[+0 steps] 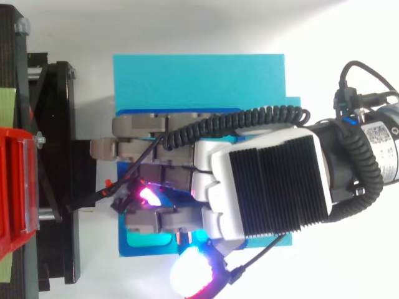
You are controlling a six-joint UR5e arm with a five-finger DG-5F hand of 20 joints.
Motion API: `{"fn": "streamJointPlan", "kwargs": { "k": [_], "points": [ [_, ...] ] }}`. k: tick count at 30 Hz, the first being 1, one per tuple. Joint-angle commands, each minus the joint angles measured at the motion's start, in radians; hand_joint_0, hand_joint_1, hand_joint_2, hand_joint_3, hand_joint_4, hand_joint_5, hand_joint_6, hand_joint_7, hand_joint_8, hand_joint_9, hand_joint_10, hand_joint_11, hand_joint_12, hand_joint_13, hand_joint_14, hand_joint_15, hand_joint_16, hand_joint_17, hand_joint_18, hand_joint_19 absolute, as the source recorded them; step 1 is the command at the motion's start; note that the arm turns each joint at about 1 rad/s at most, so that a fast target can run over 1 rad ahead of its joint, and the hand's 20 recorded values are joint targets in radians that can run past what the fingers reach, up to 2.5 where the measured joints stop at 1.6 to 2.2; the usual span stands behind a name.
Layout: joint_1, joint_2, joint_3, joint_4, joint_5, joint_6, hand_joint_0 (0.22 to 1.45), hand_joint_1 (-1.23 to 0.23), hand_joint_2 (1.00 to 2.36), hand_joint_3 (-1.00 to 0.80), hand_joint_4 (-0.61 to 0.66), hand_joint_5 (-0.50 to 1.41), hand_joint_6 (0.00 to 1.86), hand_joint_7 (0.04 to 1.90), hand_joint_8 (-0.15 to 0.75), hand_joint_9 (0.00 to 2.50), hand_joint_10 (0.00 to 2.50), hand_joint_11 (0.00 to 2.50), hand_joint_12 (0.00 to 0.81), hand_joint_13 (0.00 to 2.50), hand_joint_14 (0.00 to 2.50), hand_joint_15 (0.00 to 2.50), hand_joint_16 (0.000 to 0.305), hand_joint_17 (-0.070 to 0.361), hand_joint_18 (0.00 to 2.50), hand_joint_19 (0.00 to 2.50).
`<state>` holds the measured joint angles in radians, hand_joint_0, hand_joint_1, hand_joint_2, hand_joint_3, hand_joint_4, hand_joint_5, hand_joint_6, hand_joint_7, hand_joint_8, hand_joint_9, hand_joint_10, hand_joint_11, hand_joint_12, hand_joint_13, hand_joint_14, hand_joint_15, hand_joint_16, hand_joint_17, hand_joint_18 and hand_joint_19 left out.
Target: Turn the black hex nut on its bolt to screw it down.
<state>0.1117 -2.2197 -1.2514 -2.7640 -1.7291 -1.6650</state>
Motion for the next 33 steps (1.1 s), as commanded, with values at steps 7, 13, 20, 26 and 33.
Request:
{"fn": "streamJointPlan", "kwargs": {
  "k": [7, 13, 20, 26, 33],
  "points": [
    [-0.035, 0.0, 0.0, -0.011, -0.007, -0.021, 0.48, -0.18, 1.0, -0.5, 0.15, -0.05, 0.68, 1.15, 0.254, 0.85, 0.01, 0.18, 0.306, 0.44, 0.0, 0.0, 0.049, 0.109, 0.34, 0.17],
    [-0.06, -0.001, 0.0, 0.004, -0.043, -0.021, 0.45, -0.12, 1.0, -0.5, 0.15, -0.05, 0.69, 1.14, 0.263, 0.86, 0.01, 0.17, 0.319, 0.45, 0.0, 0.0, 0.052, 0.116, 0.35, 0.18],
    [-0.095, 0.0, 0.0, 0.063, -0.079, -0.021, 0.45, -0.11, 1.0, -0.5, 0.17, -0.04, 0.67, 1.15, 0.261, 0.87, 0.01, 0.17, 0.321, 0.47, 0.0, 0.0, 0.052, 0.117, 0.38, 0.19],
    [-0.089, 0.0, 0.0, 0.099, -0.099, -0.013, 0.45, -0.12, 1.0, -0.5, 0.18, -0.04, 0.57, 1.25, 0.253, 0.86, 0.01, 0.15, 0.317, 0.47, 0.0, 0.0, 0.052, 0.117, 0.38, 0.19],
    [-0.047, 0.0, 0.0, 0.136, -0.076, 0.033, 0.45, -0.1, 1.0, -0.5, 0.2, -0.04, 0.5, 1.3, 0.245, 0.84, 0.01, 0.14, 0.312, 0.46, 0.0, 0.0, 0.051, 0.115, 0.37, 0.19]
  ]
}}
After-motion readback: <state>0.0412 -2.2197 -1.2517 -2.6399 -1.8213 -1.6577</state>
